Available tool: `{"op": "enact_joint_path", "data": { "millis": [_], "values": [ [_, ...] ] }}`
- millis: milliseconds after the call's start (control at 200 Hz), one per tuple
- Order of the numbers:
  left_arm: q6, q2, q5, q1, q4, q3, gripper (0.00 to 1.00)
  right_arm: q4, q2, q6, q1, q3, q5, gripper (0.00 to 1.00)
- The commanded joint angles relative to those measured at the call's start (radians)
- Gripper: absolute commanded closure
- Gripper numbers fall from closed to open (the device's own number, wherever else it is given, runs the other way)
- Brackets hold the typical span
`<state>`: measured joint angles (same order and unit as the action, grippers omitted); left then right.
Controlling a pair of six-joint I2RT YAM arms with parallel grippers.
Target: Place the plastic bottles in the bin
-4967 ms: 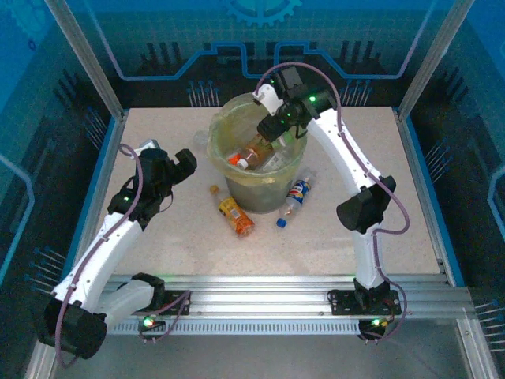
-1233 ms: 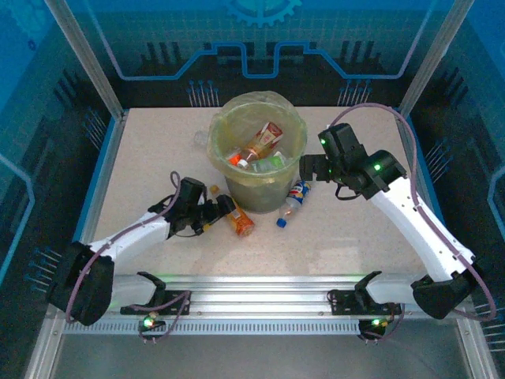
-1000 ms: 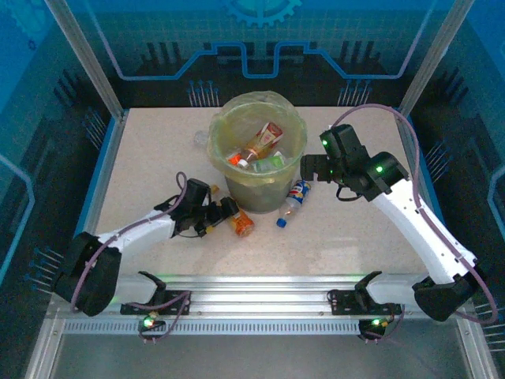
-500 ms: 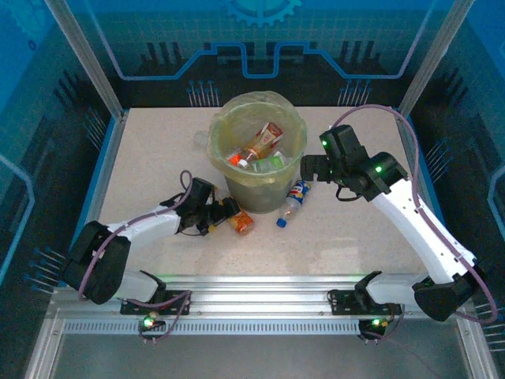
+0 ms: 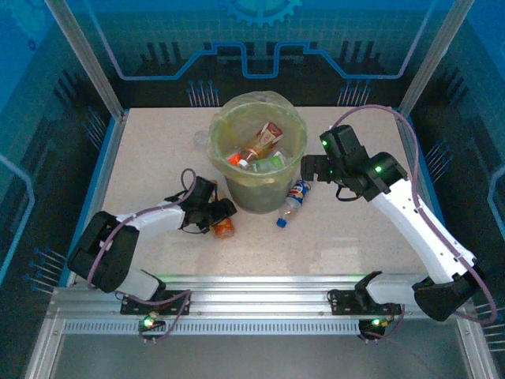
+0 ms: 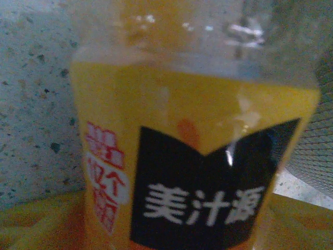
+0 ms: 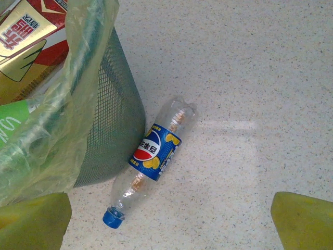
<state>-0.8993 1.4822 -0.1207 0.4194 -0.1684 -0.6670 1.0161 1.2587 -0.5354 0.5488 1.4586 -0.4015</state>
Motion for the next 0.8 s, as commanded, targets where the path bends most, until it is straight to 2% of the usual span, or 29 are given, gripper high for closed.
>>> {"op": "enact_joint_path", "data": {
  "millis": [0, 110, 235, 420, 580, 795],
  "values": [
    [0.007, 0.034, 0.051, -0.024, -0.057, -0.006, 0.26, -0.01, 0.003, -0.011, -0.012, -0.007, -0.017, 0.0],
    [0.021, 0.031, 0.063, -0.046, -0.068, -0.005, 0.31, -0.008, 0.004, -0.011, -0.013, -0.007, -0.018, 0.0],
    [0.043, 0.023, 0.078, -0.068, -0.08, -0.005, 0.45, -0.007, 0.003, -0.011, -0.013, -0.007, -0.019, 0.0],
    [0.092, -0.021, 0.122, -0.092, -0.129, -0.024, 0.56, -0.005, -0.001, -0.015, -0.016, -0.011, -0.019, 0.0],
    [0.174, -0.116, 0.22, -0.103, -0.215, -0.062, 0.58, -0.001, -0.011, -0.024, -0.018, -0.023, -0.019, 0.0],
    [0.363, -0.276, 0.387, -0.108, -0.343, -0.173, 0.59, -0.015, -0.049, -0.047, -0.023, -0.068, -0.018, 0.0]
  ]
}}
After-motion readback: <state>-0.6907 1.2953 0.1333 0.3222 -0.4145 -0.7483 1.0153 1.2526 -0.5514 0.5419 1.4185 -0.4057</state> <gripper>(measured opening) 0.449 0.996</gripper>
